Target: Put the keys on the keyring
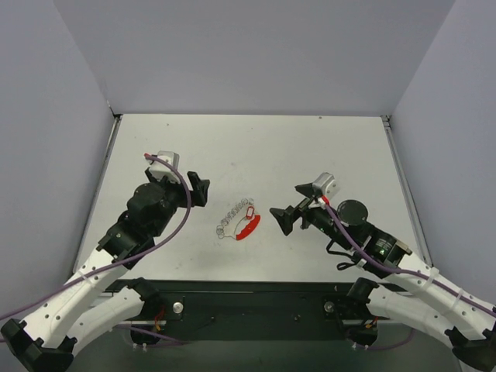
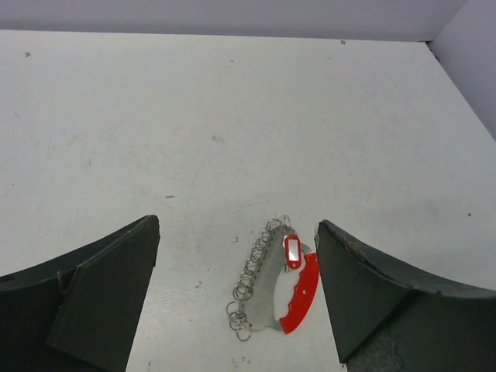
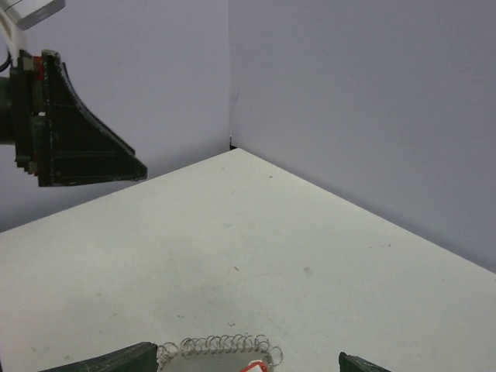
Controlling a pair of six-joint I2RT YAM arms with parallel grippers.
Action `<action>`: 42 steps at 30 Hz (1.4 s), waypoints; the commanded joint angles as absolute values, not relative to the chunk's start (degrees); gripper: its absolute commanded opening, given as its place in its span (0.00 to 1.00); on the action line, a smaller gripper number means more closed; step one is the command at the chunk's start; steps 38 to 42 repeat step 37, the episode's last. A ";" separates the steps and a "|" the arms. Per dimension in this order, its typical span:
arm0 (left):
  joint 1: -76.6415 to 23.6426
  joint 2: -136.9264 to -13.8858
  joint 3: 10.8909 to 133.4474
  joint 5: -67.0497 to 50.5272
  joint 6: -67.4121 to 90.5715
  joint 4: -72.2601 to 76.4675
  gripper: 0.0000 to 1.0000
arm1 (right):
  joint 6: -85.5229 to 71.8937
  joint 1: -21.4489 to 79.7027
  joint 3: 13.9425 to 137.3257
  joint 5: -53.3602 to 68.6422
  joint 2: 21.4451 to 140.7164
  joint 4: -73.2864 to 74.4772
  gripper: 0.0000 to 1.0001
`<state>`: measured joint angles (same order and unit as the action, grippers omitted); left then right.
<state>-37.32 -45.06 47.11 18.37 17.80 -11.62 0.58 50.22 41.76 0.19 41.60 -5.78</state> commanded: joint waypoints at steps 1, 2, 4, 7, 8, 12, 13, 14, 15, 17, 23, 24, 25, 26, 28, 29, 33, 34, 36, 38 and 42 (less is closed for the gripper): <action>-37.00 -42.63 45.00 20.83 19.60 -14.24 0.91 | -2.45 49.75 40.26 -10.17 39.38 -7.65 1.00; -37.00 -42.45 44.30 21.35 19.69 -14.41 0.91 | -2.98 49.83 39.99 -12.37 39.03 -7.56 1.00; -36.91 -42.01 43.51 21.71 19.86 -14.50 0.91 | -4.21 49.83 39.20 -19.37 38.06 -7.38 1.00; -37.00 -41.84 42.28 22.58 19.78 -14.06 0.92 | -5.97 49.75 37.97 -29.14 36.65 -7.38 1.00; -37.00 -41.92 41.84 22.76 19.86 -13.63 0.92 | -6.15 49.83 37.79 -31.35 36.30 -7.47 1.00; -37.00 -42.10 40.79 23.47 19.78 -12.31 0.92 | -6.86 49.48 36.65 -38.66 35.68 -7.47 1.00; -37.00 -42.19 40.61 23.47 19.51 -12.04 0.92 | -6.77 49.48 36.13 -39.80 35.60 -7.38 1.00; -37.00 -42.54 40.43 23.47 19.51 -11.52 0.91 | -6.77 49.40 35.95 -41.55 35.77 -7.47 1.00; -37.00 -42.63 40.17 23.55 19.42 -11.34 0.92 | -6.85 48.96 35.95 -42.96 36.03 -7.47 1.00; -37.00 -42.80 39.99 23.91 19.34 -11.16 0.92 | -7.38 48.61 35.60 -46.99 36.38 -7.47 1.00; -37.00 -41.58 38.15 25.31 19.25 -9.59 0.92 | -7.56 45.01 33.14 -48.60 34.46 -7.47 1.00; -37.00 -41.31 37.88 25.40 19.07 -9.41 0.92 | -7.47 44.39 32.87 -48.17 34.19 -7.56 1.00; -37.00 -41.22 37.71 25.40 18.72 -9.06 0.92 | -6.86 42.91 32.52 -47.99 34.02 -7.56 1.00; -37.00 -41.13 37.36 25.57 18.72 -8.70 0.92 | -6.77 42.19 32.17 -47.99 33.75 -7.56 1.00; -37.09 -41.22 37.44 25.66 18.72 -8.44 0.92 | -7.29 40.09 30.77 -47.99 33.49 -7.65 1.00; -37.18 -41.39 37.18 25.49 18.63 -8.18 0.92 | -7.38 37.73 30.15 -47.64 33.23 -7.82 1.00; -37.27 -41.48 35.86 26.19 18.11 -6.07 0.92 | -7.82 31.83 25.85 -45.62 32.08 -10.54 1.00; -37.27 -41.40 35.77 26.19 17.50 -5.80 0.92 | -7.91 30.34 24.36 -45.01 31.99 -10.98 1.00; -37.27 -41.48 34.99 26.63 16.88 -4.75 0.93 | -8.70 26.73 23.47 -42.37 32.25 -12.04 1.00; -37.27 -41.66 34.55 27.67 16.18 -4.05 0.93 | -8.88 25.59 22.07 -41.67 32.60 -12.82 1.00; -37.27 -41.66 34.55 27.67 16.18 -4.05 0.93 | -8.88 25.59 22.07 -41.67 32.60 -12.82 1.00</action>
